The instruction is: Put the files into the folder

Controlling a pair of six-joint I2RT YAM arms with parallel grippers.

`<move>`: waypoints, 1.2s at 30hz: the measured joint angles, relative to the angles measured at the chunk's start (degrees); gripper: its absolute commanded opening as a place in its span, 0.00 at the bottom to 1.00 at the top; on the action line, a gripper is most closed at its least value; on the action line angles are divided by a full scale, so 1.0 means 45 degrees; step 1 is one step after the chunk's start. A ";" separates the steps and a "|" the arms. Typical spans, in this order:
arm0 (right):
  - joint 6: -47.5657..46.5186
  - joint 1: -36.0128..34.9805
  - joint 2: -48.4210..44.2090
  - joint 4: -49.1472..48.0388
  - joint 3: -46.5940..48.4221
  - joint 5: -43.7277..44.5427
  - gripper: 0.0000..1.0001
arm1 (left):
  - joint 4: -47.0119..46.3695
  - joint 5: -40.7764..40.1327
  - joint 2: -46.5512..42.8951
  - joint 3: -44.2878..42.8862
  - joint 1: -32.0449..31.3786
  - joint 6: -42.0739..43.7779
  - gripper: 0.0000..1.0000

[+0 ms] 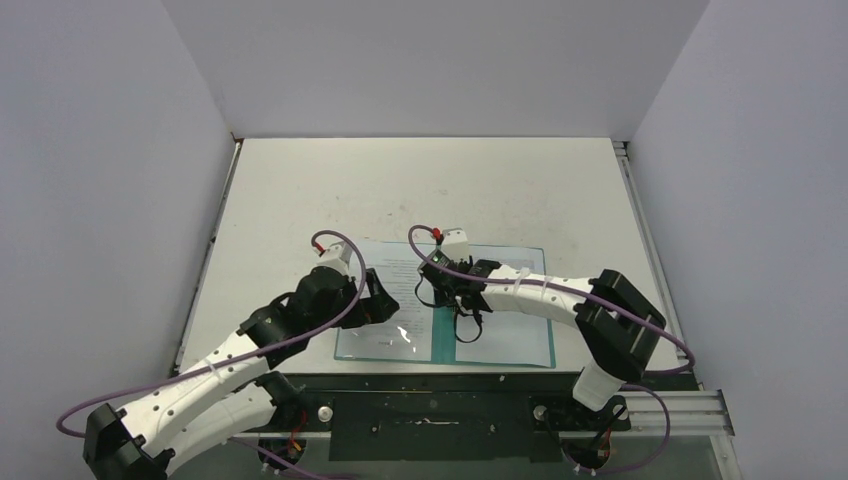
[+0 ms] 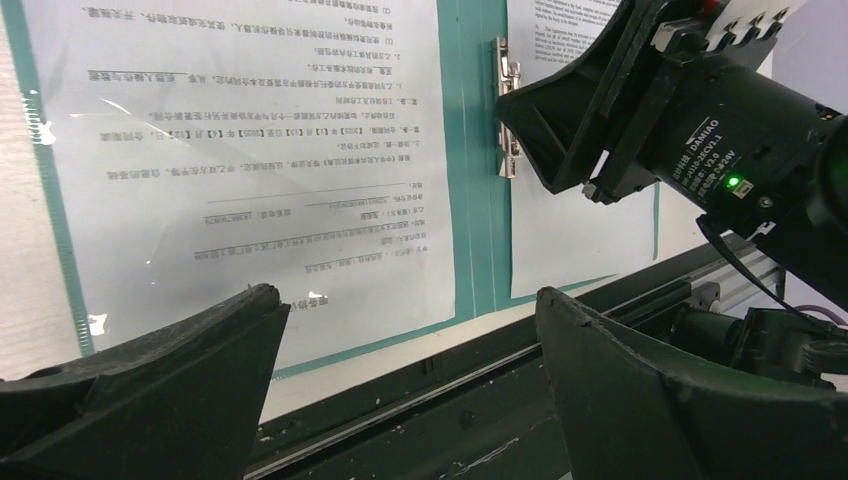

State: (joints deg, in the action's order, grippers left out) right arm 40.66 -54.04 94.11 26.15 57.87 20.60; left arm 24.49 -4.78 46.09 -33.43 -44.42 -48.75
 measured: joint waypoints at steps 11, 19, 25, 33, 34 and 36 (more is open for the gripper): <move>0.0403 0.0015 0.0763 -0.0238 -0.0102 0.0015 0.34 | 0.0806 0.0019 -0.0602 -0.0063 0.0452 0.0408 0.97; 0.0500 0.0015 0.1166 -0.0481 -0.0102 0.0083 0.26 | 0.0899 0.0204 -0.0835 -0.0063 0.0763 0.0607 0.96; 0.0495 0.0015 0.1331 -0.0452 0.0034 0.0389 0.17 | 0.0903 0.0432 -0.1001 -0.0063 0.1035 0.0661 0.97; 0.0408 0.0034 0.1515 -0.0418 0.0287 0.0612 0.05 | 0.0903 0.0631 -0.1001 -0.0063 0.1258 0.0685 0.96; 0.0384 0.0049 0.1515 -0.0423 0.0287 0.0602 0.05 | 0.0903 0.0661 -0.1001 -0.0063 0.1282 0.0685 0.97; 0.0301 0.0087 0.1496 -0.0437 0.0287 0.0549 0.05 | 0.0913 0.0699 -0.0986 -0.0063 0.1336 0.0695 0.97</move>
State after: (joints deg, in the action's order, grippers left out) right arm 42.02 -53.65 100.84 24.18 59.16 23.07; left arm 28.60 -1.63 41.65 -33.71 -38.41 -45.63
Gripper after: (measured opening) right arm 0.110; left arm 0.966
